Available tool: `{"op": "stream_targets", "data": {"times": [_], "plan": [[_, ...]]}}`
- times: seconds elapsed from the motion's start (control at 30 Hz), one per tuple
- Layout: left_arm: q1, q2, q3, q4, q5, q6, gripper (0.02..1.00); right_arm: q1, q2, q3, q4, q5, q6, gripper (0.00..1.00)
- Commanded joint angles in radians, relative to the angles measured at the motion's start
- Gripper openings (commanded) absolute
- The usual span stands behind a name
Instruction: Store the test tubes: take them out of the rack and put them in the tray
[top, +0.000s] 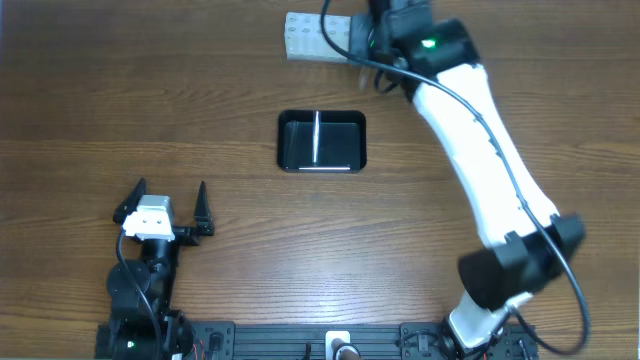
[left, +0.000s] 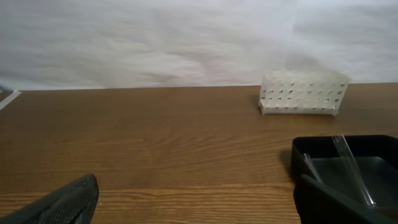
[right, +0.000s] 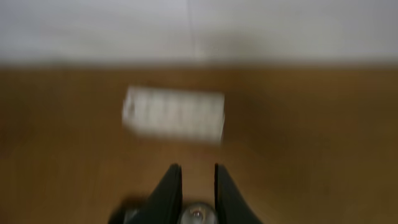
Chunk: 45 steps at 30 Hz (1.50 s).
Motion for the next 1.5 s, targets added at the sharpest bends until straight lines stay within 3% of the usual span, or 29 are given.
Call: {"op": "stream_targets", "data": {"times": [0.03,0.4,0.9,0.97,1.13,1.5], "plan": [[0.005,-0.005,-0.005,-0.003,0.01,0.014,1.0,0.019,0.163,-0.014,-0.089,-0.168,0.104,0.082],[0.005,-0.005,-0.005,-0.003,0.01,0.014,1.0,0.033,0.37,-0.014,-0.069,-0.197,0.165,0.08],[0.005,-0.005,-0.005,-0.003,0.01,0.014,0.998,0.063,0.41,-0.014,-0.108,-0.197,0.183,0.165],[0.005,-0.005,-0.005,-0.003,0.01,0.014,0.998,0.066,0.41,-0.014,-0.109,-0.197,0.183,0.198],[0.005,-0.005,-0.005,-0.003,0.01,0.014,1.0,0.067,0.41,-0.014,-0.102,-0.197,0.183,0.406],[0.005,-0.005,-0.005,-0.003,0.01,0.014,1.0,0.054,0.325,-0.013,-0.092,-0.19,0.143,0.684]]}}
